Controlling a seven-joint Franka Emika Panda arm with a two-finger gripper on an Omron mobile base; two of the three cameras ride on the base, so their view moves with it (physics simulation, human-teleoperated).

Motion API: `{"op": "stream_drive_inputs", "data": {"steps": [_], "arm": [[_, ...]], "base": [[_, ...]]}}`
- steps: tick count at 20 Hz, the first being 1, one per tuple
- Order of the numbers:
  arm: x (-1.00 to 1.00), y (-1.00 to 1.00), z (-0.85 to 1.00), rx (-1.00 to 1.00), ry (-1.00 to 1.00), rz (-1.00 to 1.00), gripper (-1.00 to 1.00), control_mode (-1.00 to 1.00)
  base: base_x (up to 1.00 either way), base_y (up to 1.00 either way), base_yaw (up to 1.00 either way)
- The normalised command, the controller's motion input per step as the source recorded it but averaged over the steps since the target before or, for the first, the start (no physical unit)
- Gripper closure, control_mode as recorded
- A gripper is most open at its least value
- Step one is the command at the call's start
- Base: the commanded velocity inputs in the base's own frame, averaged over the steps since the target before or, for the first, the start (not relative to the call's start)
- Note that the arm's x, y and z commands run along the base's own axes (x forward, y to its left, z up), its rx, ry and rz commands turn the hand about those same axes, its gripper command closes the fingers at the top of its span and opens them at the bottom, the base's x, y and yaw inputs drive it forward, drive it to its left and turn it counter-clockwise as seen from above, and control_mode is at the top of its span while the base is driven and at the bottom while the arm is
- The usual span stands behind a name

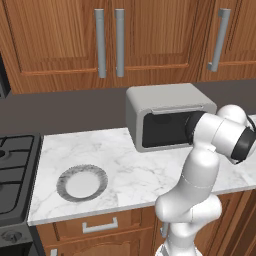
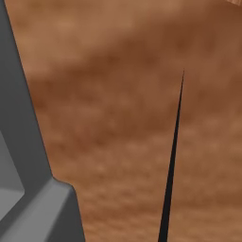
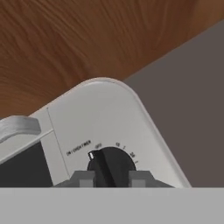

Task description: Pick up the bagel from the plate, place it on the toaster oven rack, close the door, and set the timer.

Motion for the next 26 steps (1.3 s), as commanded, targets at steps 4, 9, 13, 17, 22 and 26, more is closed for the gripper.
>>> {"op": "stream_drive_inputs", "data": {"steps": [4, 9, 13, 17, 22, 26], "arm": [[0.17, 0.0, 0.37, 0.04, 0.17, 0.02, 1.0, -1.0], [0.1, 0.0, 0.27, 0.19, 0.26, 0.0, 1.0, -1.0], [0.04, 0.0, 0.16, 0.28, 0.27, 0.0, 1.0, -1.0], [0.11, 0.0, 0.19, 0.28, 0.21, 0.0, 1.0, -1.0], [0.05, 0.0, 0.22, 0.32, 0.09, 0.0, 1.0, -1.0], [0.0, -0.01, 0.21, 0.4, 0.0, 0.0, 1.0, -1.0]], "base": [[0.0, 0.0, 0.0], [0.0, 0.0, 0.0], [0.0, 0.0, 0.0], [0.0, 0.0, 0.0], [0.0, 0.0, 0.0], [0.0, 0.0, 0.0]]}}
